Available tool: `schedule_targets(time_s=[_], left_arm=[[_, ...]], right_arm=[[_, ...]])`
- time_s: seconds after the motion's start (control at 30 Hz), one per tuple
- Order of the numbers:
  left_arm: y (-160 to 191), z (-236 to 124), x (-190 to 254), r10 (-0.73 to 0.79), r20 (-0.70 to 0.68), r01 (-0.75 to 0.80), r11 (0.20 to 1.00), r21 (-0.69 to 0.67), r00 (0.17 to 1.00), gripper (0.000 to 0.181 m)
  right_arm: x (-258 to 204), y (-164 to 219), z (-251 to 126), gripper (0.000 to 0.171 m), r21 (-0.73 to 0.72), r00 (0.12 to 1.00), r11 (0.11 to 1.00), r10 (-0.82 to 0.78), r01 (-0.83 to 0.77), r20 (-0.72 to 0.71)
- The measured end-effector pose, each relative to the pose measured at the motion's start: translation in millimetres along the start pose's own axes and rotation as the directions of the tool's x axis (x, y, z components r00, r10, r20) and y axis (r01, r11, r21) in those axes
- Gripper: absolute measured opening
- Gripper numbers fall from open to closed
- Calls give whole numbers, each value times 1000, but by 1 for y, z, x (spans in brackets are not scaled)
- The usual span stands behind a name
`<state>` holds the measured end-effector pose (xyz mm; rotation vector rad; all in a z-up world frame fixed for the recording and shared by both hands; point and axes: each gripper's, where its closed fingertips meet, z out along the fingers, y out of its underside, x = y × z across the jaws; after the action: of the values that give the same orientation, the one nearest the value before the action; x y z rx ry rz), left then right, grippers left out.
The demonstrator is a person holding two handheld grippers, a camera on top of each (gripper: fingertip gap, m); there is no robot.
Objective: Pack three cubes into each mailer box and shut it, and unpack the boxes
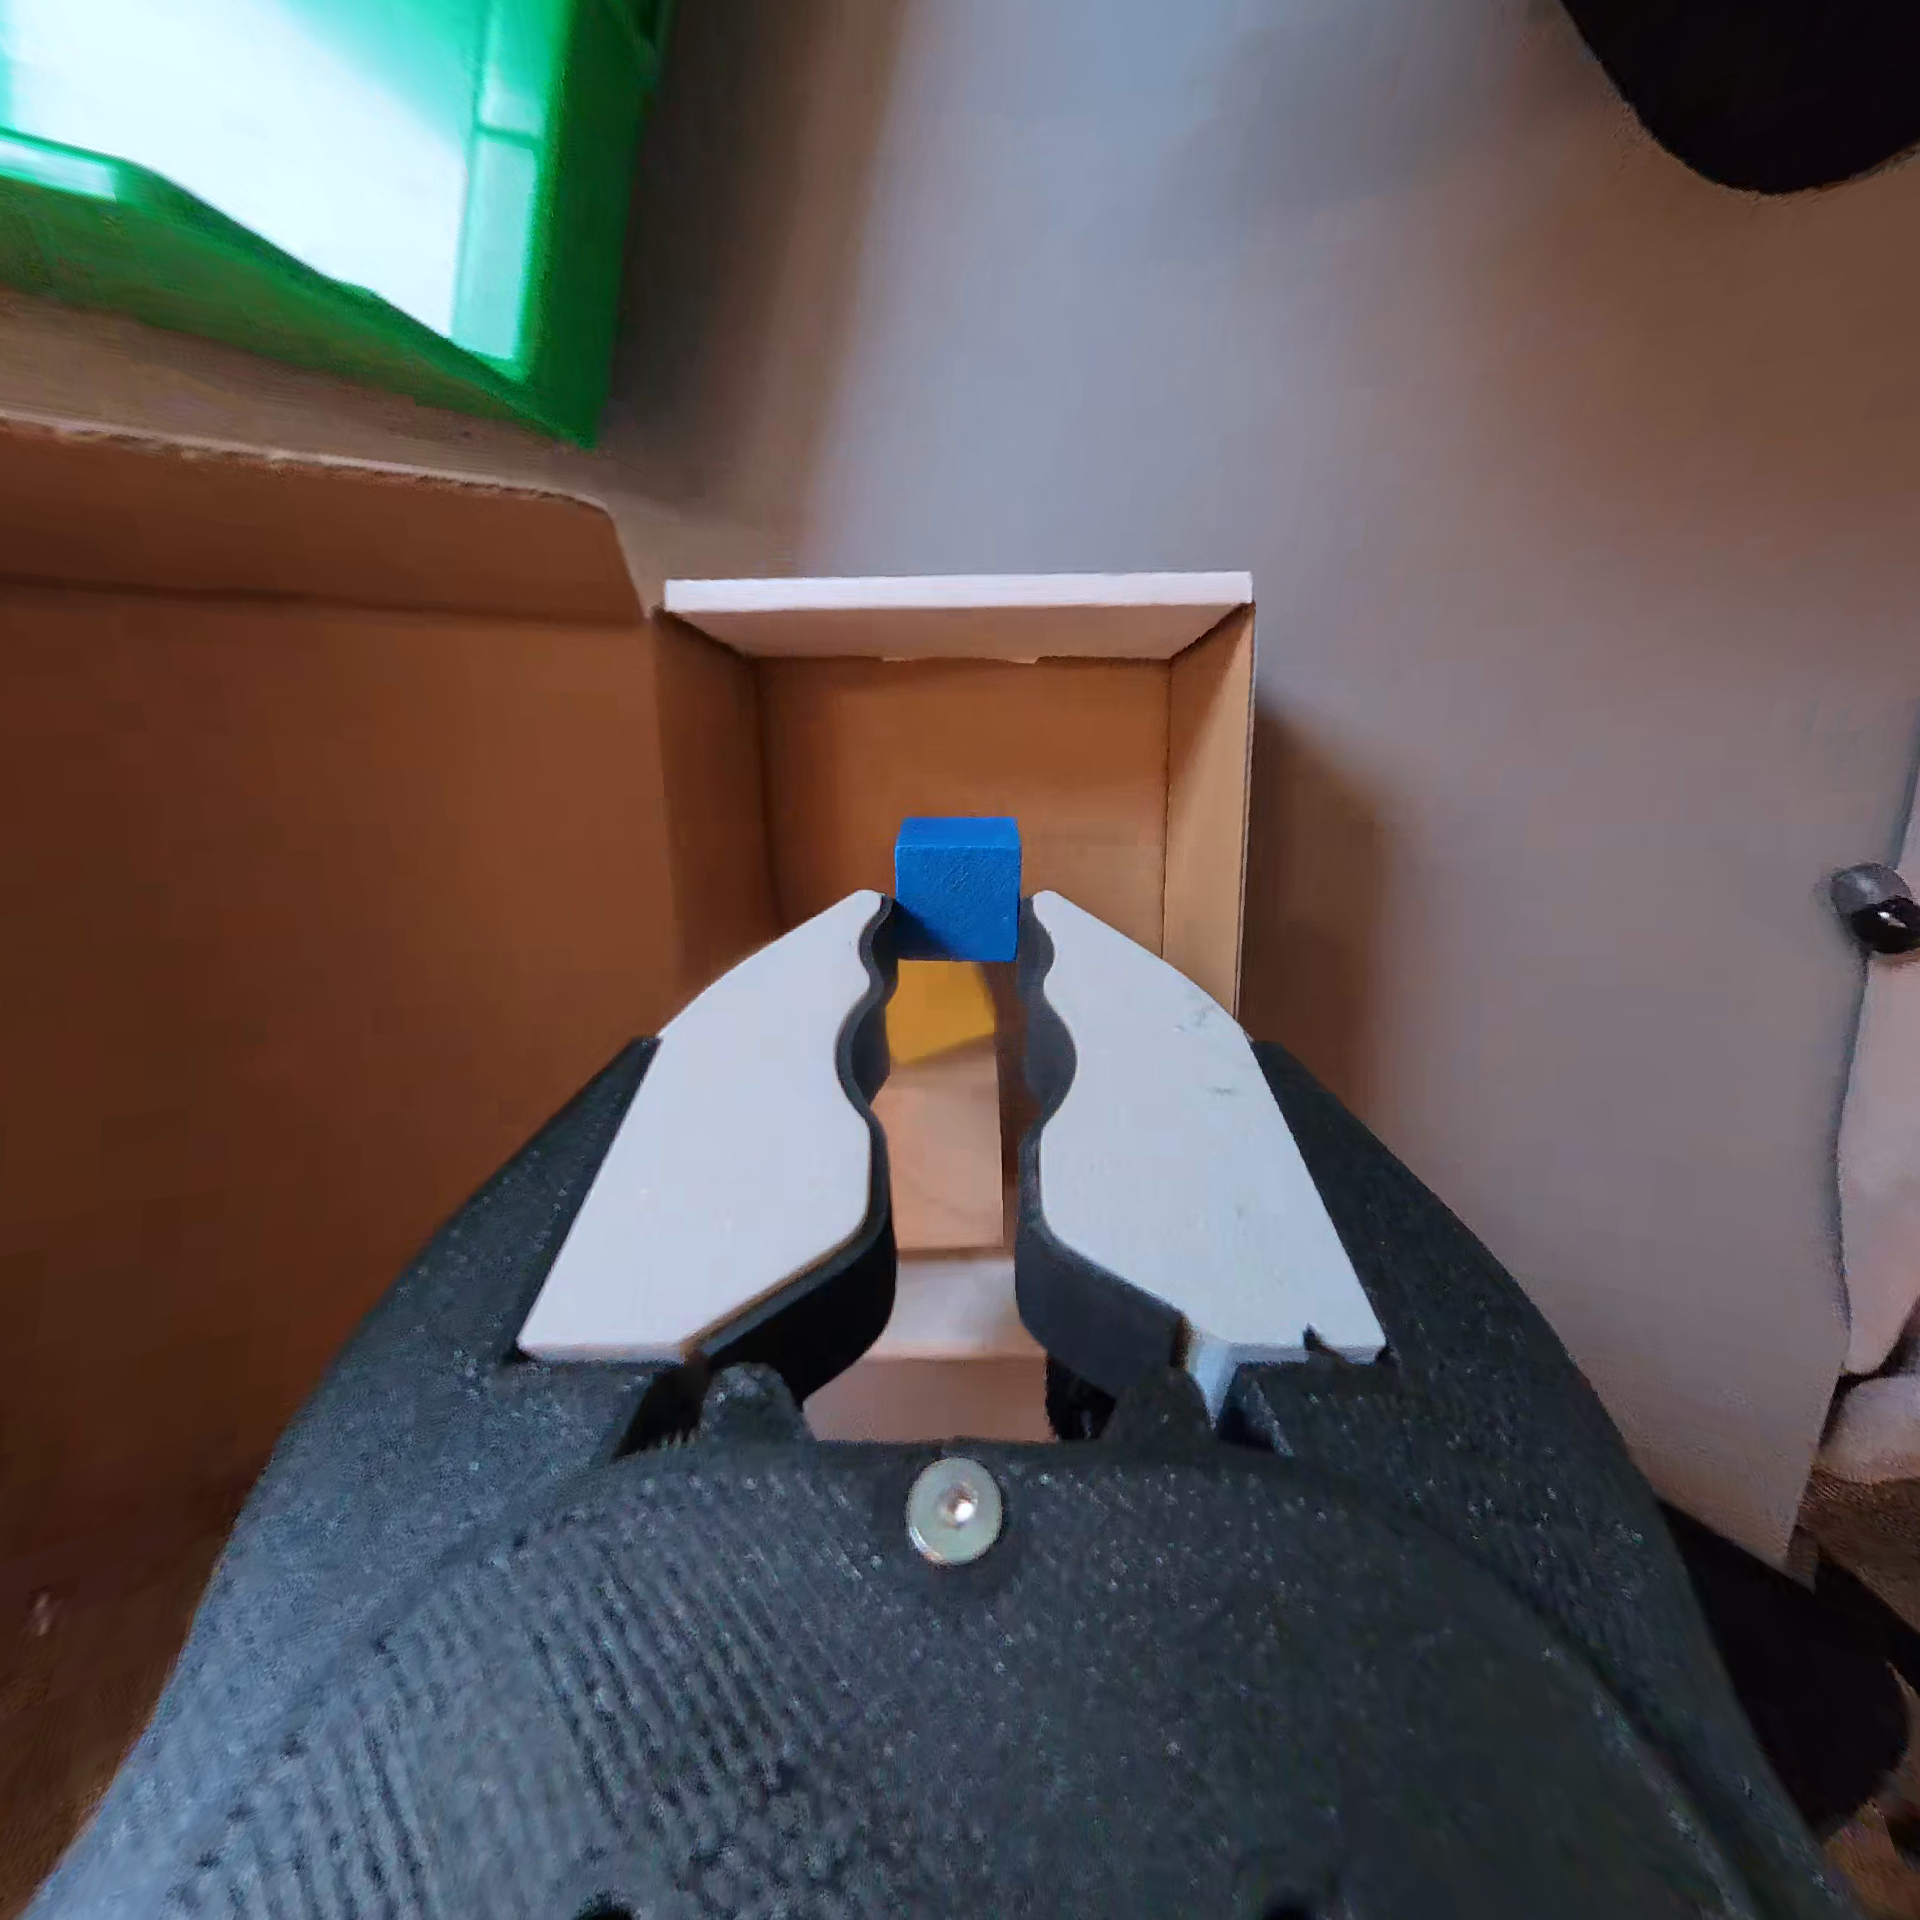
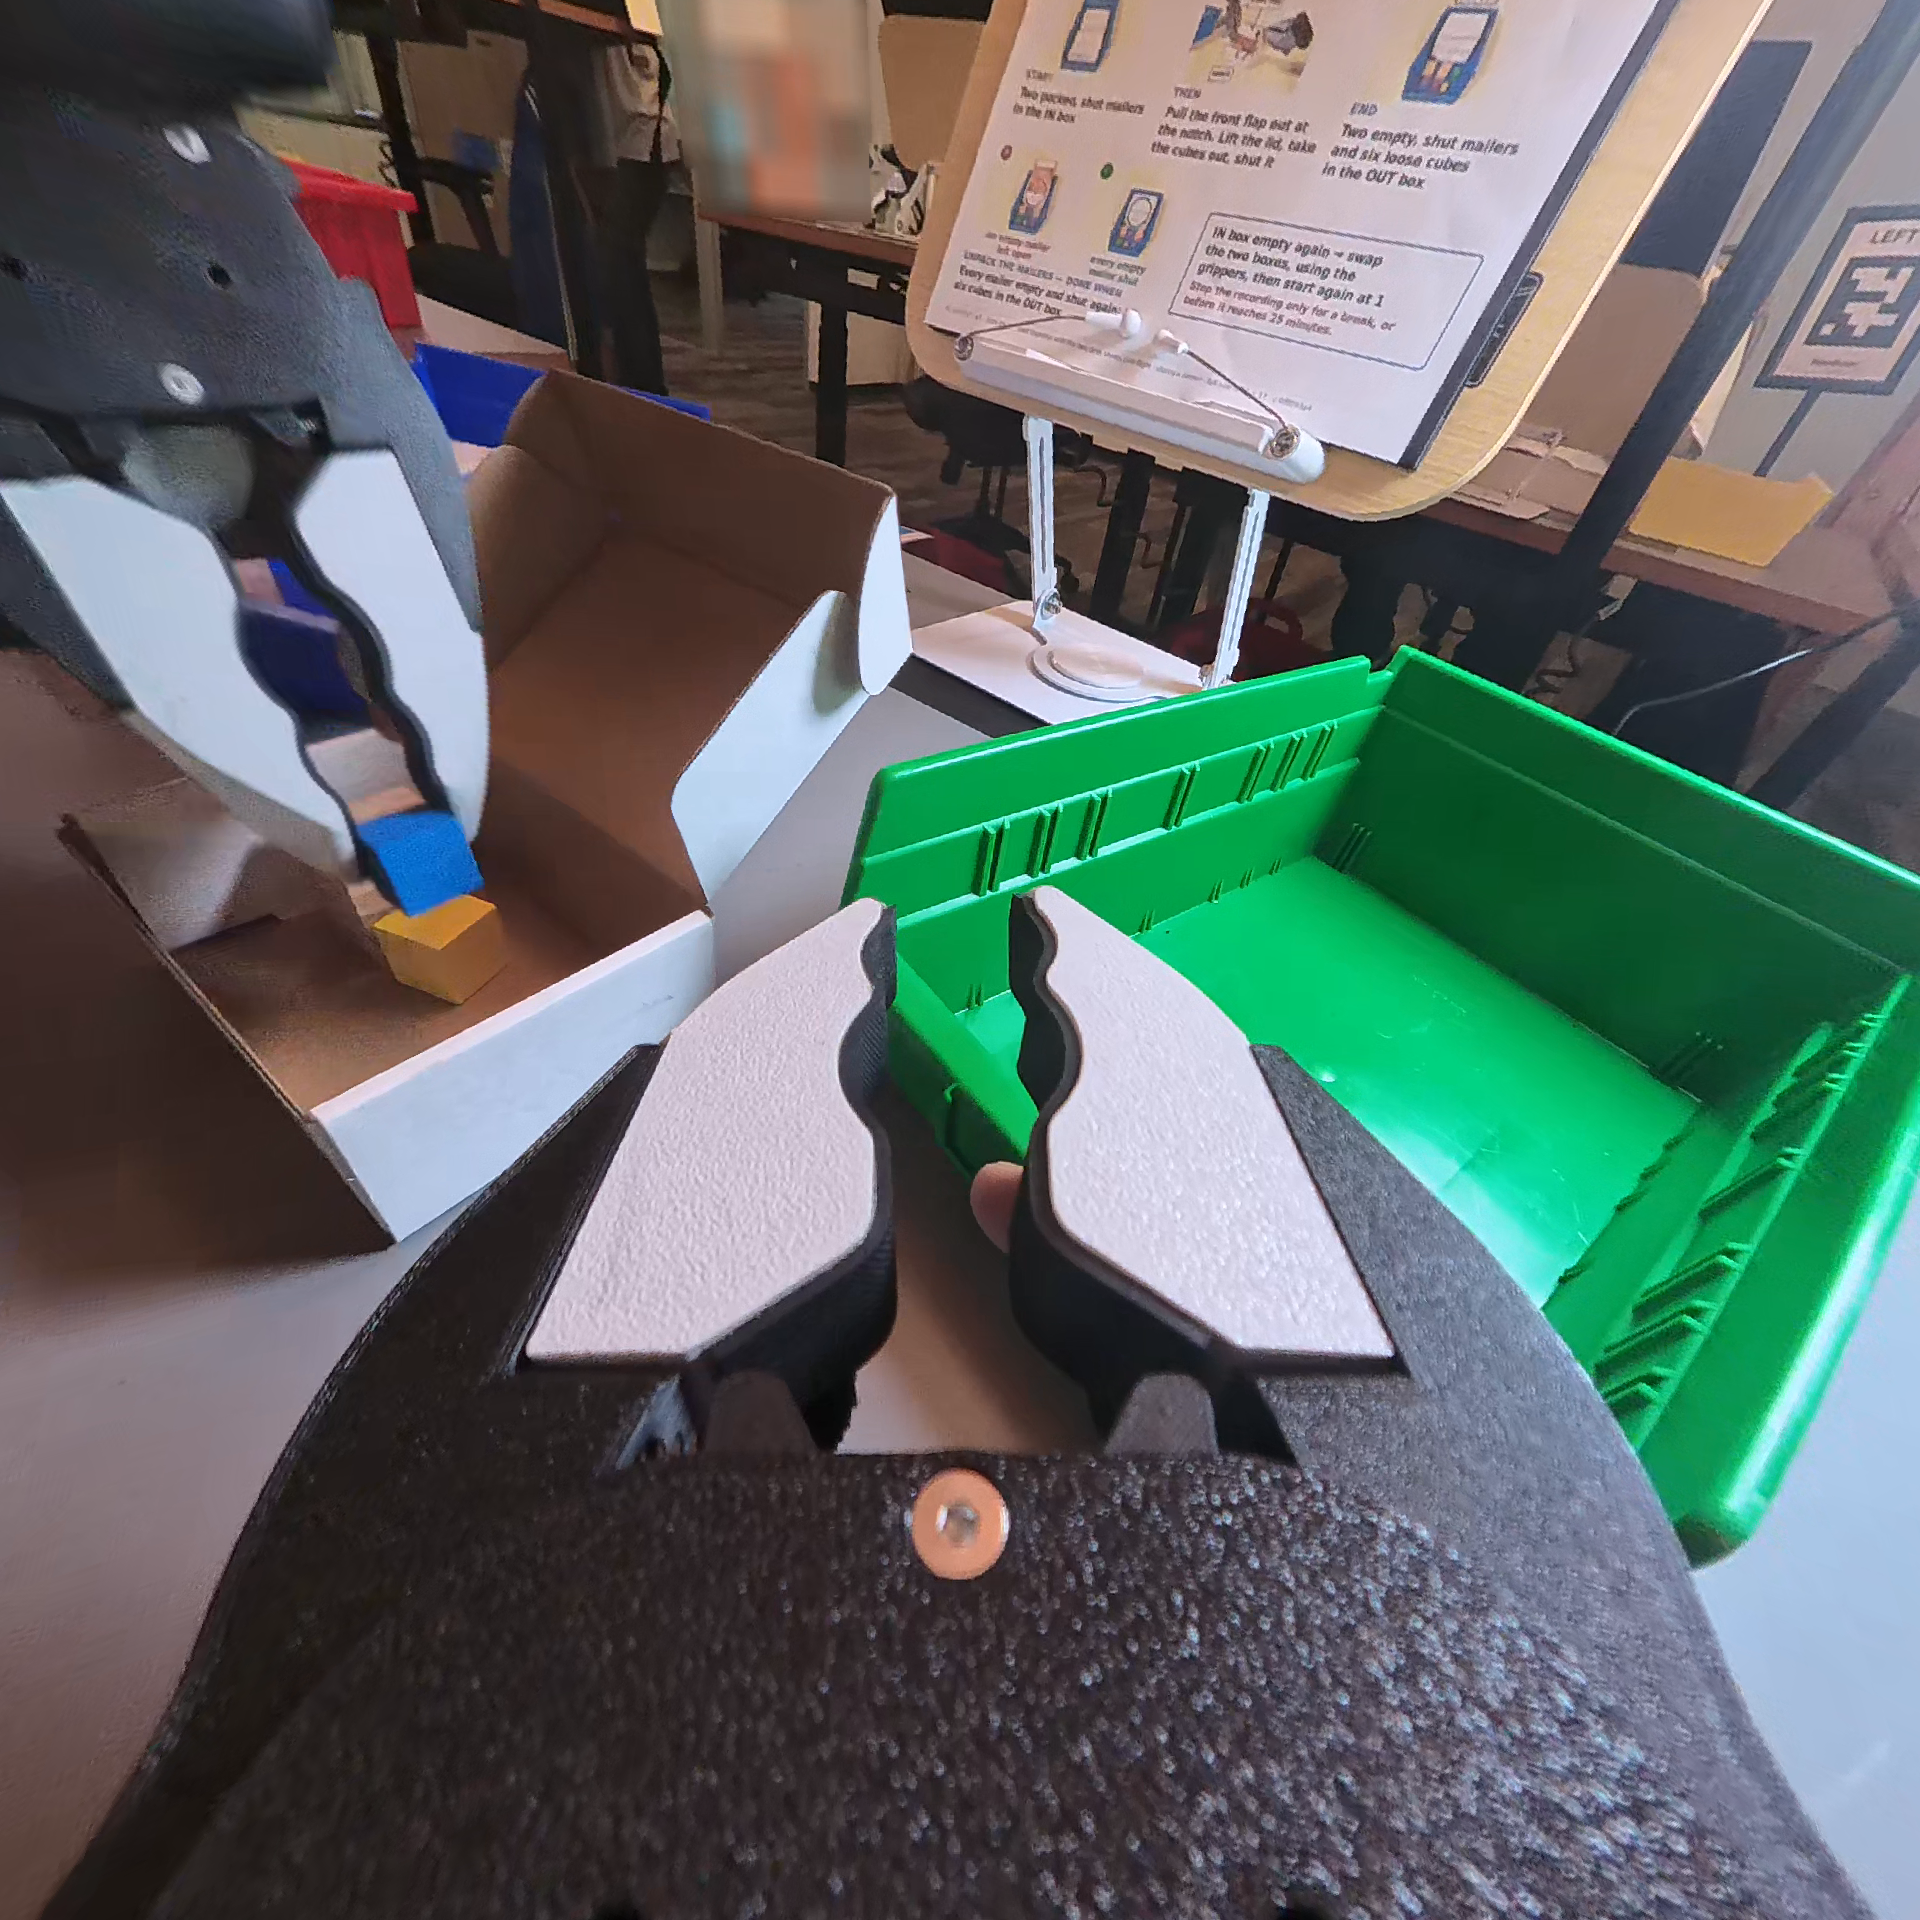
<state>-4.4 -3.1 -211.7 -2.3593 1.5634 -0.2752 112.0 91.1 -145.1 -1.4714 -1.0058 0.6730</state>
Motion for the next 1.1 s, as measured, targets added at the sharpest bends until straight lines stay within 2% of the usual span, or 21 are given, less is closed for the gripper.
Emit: schedule_targets(time_s=[0.2, 0.4, 0.5, 0.6, 0.73, 0.83, 0.93, 1.03, 1.1], left_arm=[[5, 37, -4, -14, 6, 15, 993, -120, 1000, 21], [9, 49, -6, 21, 44, -15, 990, -143, 999, 22], [9, 49, -6, 25, 51, -18, 990, -139, 998, 31], [-2, 26, -9, 9, 84, -6, 999, -35, 996, 34], [-18, -43, -18, -86, 152, 39, 958, 286, 985, 34], [-13, -103, -28, -196, 215, 33, 807, 589, 957, 36], [19, -149, -46, -417, 192, 78, 550, 832, 889, 34], [70, -153, -61, -620, 17, 227, 313, 922, 784, 31], [93, -137, -60, -667, -101, 331, 228, 916, 738, 34]], right_arm=[[-2, -1, -3, 20, 0, 1000, 1000, -28, 28, 7], [0, 1, -3, 19, -6, 1000, 1000, -19, 19, 16], [-1, 2, -3, 19, -11, 1000, 1000, -21, 21, 20], [-2, 1, -4, 19, -8, 1000, 1000, -22, 23, 22], [-5, -1, -4, 19, 4, 999, 1000, -18, 18, 38], [-14, 6, 0, 21, -32, 996, 999, 8, -5, 88], [-33, 14, 7, 23, -88, 980, 994, 76, -61, 184], [-48, 10, 16, 23, -103, 961, 988, 138, -116, 240], [-54, 9, 25, 25, -152, 949, 977, 186, -151, 254]])
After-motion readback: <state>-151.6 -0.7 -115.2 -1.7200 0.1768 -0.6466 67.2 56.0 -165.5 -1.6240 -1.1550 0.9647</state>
